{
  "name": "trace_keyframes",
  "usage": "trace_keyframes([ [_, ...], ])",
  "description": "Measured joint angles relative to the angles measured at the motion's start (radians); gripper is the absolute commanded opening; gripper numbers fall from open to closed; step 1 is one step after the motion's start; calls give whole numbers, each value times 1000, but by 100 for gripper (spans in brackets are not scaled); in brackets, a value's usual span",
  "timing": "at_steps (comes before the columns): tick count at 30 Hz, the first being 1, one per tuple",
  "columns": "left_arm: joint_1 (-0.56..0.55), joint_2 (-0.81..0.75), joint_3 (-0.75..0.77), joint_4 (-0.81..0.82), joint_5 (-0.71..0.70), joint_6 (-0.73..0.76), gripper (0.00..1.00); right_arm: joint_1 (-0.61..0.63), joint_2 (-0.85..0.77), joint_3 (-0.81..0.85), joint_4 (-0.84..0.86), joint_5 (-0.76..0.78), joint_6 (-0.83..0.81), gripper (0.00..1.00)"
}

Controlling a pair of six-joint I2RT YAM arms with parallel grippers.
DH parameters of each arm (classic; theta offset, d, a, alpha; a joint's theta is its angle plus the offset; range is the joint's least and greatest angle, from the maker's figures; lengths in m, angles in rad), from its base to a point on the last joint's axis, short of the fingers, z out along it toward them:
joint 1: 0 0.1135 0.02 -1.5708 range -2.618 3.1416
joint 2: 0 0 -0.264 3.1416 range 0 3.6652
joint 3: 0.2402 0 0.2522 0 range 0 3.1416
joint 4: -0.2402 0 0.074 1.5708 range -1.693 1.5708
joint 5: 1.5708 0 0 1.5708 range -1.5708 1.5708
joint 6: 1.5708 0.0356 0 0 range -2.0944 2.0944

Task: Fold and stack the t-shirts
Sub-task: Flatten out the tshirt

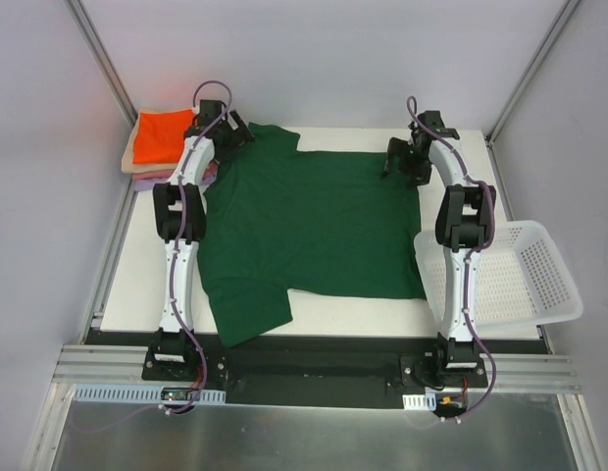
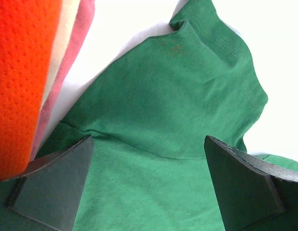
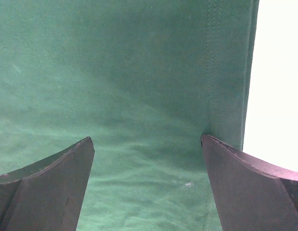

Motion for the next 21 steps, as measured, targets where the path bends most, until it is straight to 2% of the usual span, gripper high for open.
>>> trace_keyframes([
  [8,-11,-9,-2,24,43,82,99,12,-2,84,-31,19,-32,96],
  [12,-42,-119,-89,21,42,153,99,36,-93,39,-13,38,-67,96],
  [15,-82,-295,-240,29,43,196,99,93,-234,-95,-8,74,-75,96],
  [21,-152,-828,-733,82,75,208,99,283,-587,-494,6,152,-67,96],
])
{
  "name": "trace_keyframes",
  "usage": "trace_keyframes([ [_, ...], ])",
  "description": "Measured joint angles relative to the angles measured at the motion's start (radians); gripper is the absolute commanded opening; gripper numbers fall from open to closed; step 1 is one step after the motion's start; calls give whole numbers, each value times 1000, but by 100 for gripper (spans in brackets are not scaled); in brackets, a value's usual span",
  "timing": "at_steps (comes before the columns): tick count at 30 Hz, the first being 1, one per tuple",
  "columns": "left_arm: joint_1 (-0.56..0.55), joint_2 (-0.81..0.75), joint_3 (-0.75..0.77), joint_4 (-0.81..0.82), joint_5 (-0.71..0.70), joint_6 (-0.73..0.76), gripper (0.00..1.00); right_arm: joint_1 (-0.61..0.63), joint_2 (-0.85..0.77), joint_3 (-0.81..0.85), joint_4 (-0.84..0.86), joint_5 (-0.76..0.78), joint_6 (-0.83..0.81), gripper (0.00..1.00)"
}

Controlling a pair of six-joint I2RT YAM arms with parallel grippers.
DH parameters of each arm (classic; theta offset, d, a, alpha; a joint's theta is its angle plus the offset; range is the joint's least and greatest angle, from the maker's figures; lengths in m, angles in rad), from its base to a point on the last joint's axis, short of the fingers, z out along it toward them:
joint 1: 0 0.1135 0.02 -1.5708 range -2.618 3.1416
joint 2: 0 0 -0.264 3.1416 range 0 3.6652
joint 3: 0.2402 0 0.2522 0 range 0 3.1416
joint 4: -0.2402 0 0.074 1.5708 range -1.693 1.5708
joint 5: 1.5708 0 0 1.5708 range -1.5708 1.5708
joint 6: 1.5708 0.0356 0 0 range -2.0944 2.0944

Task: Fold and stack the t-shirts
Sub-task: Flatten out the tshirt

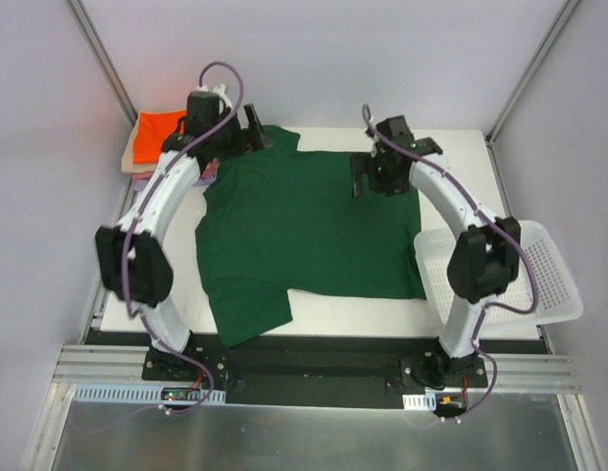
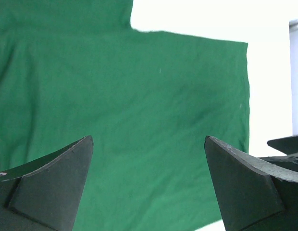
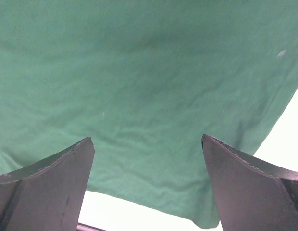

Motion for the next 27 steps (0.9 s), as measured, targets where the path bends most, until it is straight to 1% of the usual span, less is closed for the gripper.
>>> trace_keyframes([
  [2,-7,-155,-167,14,-5,-16,99,63,-80,-101,4,44,6,96],
  [6,-24,-374,-488,11,-40,-59,99,159,-217,-324,30,100,46,96],
  [9,-55,-459,-704,5,-42,-109,99,185,-288,-486,58,111,92,96],
  [12,-74,-523,-869,-17,-58,-148,99,206,-320,-610,96,109,126,96],
  [15,-73,-537,-933,-26,-75,-170,99,233,-315,-668,120,114,146,96],
  [18,-72,-505,-939,-10,-114,-196,99,257,-275,-674,147,129,169,96],
  [24,-49,-317,-917,23,-189,-210,99,281,-161,-669,186,143,208,96],
  [27,-11,-256,-862,29,-201,-230,99,290,-133,-653,183,145,228,96],
])
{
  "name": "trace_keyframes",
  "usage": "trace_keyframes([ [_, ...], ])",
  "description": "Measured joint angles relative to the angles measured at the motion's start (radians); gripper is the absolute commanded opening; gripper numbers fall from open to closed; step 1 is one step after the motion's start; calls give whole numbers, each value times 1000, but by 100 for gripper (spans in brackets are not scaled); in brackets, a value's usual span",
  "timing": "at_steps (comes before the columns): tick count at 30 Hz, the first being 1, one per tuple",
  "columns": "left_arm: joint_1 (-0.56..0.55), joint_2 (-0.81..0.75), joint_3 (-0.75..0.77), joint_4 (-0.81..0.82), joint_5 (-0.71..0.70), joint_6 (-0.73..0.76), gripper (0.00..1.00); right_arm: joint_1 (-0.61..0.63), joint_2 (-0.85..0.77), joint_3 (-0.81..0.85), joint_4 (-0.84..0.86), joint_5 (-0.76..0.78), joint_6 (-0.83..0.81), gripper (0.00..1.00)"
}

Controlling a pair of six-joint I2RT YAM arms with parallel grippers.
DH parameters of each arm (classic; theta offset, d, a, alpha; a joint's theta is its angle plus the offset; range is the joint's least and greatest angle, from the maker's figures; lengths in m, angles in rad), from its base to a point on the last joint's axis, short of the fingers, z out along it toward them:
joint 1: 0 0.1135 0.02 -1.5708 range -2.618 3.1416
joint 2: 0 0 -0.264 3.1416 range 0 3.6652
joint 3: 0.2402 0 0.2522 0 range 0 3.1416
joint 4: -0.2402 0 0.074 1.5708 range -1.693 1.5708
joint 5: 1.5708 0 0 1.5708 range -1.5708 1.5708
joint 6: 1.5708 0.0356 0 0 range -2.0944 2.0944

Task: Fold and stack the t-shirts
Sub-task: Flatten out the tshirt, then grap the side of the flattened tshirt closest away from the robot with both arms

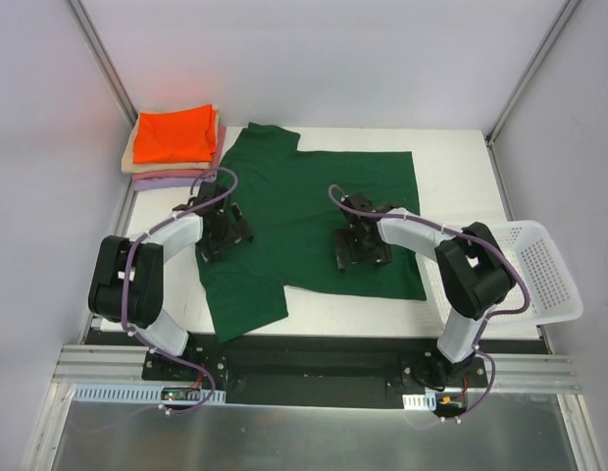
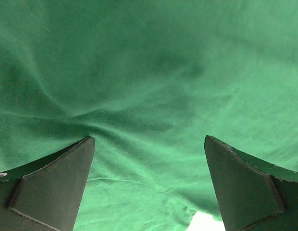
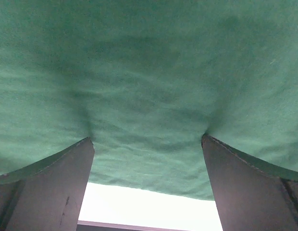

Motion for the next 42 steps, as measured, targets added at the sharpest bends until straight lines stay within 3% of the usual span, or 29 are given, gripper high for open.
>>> trace_keyframes([
  [15,83,53,73,1,18,4,99,13,23,74,10,-21,90,96],
  [19,71,-58,40,-54,21,-8,99,13,-32,74,0,-9,94,96],
  [24,-3,-304,-5,-203,-41,-99,99,14,-169,40,8,-1,93,96],
  [28,-42,-494,-150,-334,-67,-210,99,14,-239,-28,10,0,92,96],
  [34,-69,-628,-349,-578,-105,-373,99,14,-245,-97,3,-1,77,96],
  [42,-69,-697,-364,-618,-131,-468,75,14,-259,-106,2,-8,51,96],
])
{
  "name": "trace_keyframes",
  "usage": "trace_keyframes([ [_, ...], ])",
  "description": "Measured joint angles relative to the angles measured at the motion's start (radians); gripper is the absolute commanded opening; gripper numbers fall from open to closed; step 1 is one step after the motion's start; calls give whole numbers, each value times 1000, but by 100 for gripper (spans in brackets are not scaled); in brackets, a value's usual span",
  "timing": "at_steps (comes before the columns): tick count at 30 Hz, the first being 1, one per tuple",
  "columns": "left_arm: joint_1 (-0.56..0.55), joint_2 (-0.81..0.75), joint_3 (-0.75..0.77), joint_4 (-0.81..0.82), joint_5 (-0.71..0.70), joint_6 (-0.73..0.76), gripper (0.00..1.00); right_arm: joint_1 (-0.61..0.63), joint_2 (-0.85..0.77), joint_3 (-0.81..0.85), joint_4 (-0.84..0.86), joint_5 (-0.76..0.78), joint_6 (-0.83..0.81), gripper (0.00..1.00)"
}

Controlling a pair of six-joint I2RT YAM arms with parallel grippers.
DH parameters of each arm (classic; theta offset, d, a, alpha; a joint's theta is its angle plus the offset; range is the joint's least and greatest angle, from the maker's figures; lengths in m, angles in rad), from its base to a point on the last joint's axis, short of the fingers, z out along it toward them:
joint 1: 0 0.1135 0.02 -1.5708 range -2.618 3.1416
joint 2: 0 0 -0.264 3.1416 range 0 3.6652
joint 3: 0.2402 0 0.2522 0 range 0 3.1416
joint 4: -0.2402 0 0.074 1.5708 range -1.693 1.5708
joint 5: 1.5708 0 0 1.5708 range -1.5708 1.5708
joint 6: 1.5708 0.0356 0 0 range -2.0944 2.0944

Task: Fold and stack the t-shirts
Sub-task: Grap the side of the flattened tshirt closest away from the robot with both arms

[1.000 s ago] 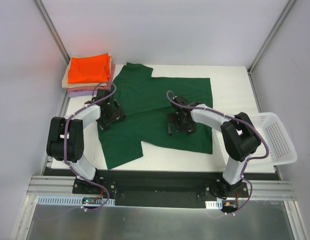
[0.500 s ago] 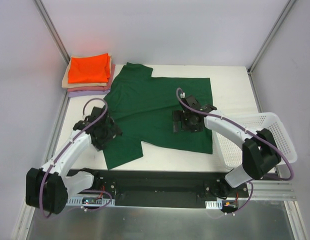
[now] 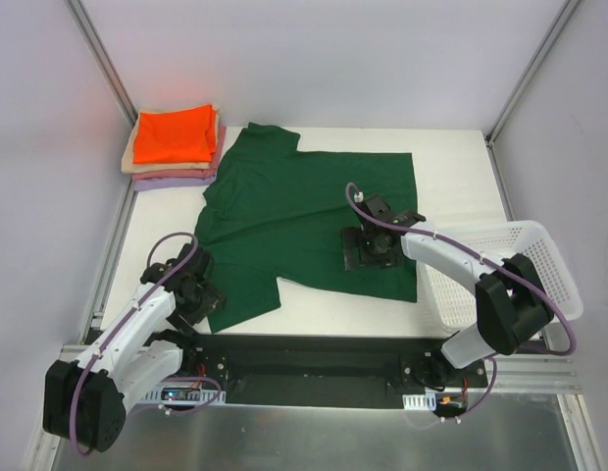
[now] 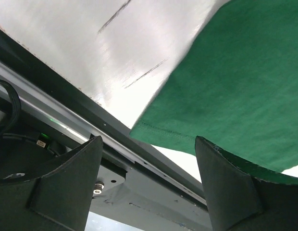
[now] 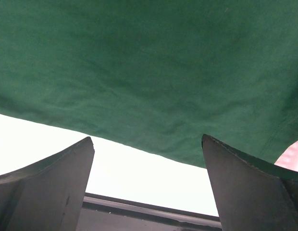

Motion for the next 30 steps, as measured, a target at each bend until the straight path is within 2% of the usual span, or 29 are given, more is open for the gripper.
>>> trace_keyframes([
  [8,-7,103,-30,0,39,-5,59,0,-2,-12,3,4,-6,96],
  [12,-14,147,-35,25,49,-5,58,0,-2,-28,5,5,-8,96],
  [18,-25,164,-41,79,84,-7,50,0,-8,-51,8,5,-8,96],
  [20,-26,165,-43,95,91,-9,43,0,-11,-55,10,6,-8,96],
  [22,-26,170,-44,109,96,-17,40,0,-13,-59,10,6,-8,96],
  [30,-40,224,-21,127,96,-32,34,0,-17,-66,16,10,-8,96],
])
